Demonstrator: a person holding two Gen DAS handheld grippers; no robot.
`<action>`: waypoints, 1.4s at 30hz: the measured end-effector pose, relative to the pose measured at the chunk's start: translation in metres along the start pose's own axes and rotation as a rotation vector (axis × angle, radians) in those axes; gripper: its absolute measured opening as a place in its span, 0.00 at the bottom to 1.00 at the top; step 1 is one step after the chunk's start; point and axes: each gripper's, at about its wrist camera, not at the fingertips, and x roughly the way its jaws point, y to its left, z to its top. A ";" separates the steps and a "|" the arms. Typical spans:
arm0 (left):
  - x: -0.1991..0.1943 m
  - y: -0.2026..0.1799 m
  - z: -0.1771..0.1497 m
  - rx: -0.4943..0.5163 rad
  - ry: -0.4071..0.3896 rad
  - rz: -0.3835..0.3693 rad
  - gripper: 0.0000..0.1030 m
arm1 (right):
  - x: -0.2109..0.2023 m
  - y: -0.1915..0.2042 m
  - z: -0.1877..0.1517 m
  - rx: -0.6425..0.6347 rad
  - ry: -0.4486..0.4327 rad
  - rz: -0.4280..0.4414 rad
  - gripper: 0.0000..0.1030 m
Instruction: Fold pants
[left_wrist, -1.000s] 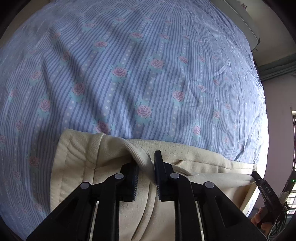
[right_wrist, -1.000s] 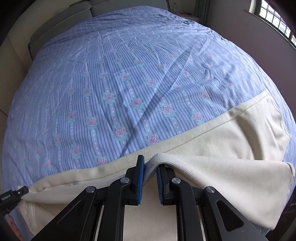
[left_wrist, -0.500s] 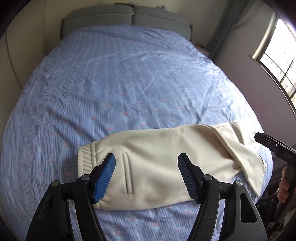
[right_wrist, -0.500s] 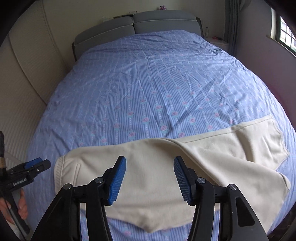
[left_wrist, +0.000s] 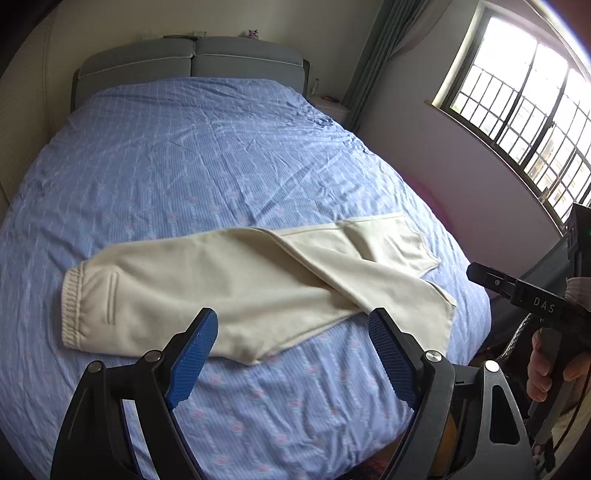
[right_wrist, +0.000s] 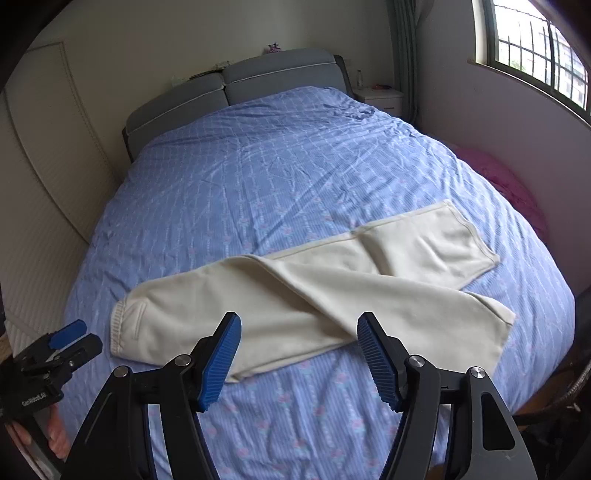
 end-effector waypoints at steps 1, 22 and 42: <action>0.004 -0.015 -0.005 -0.016 0.008 0.011 0.81 | -0.004 -0.016 -0.003 0.002 0.006 0.001 0.65; 0.110 -0.186 -0.051 -0.078 0.194 0.009 0.81 | -0.005 -0.266 -0.054 0.247 0.192 -0.001 0.65; 0.277 -0.204 -0.048 -0.271 0.506 -0.029 0.72 | 0.098 -0.369 -0.061 0.353 0.365 -0.103 0.65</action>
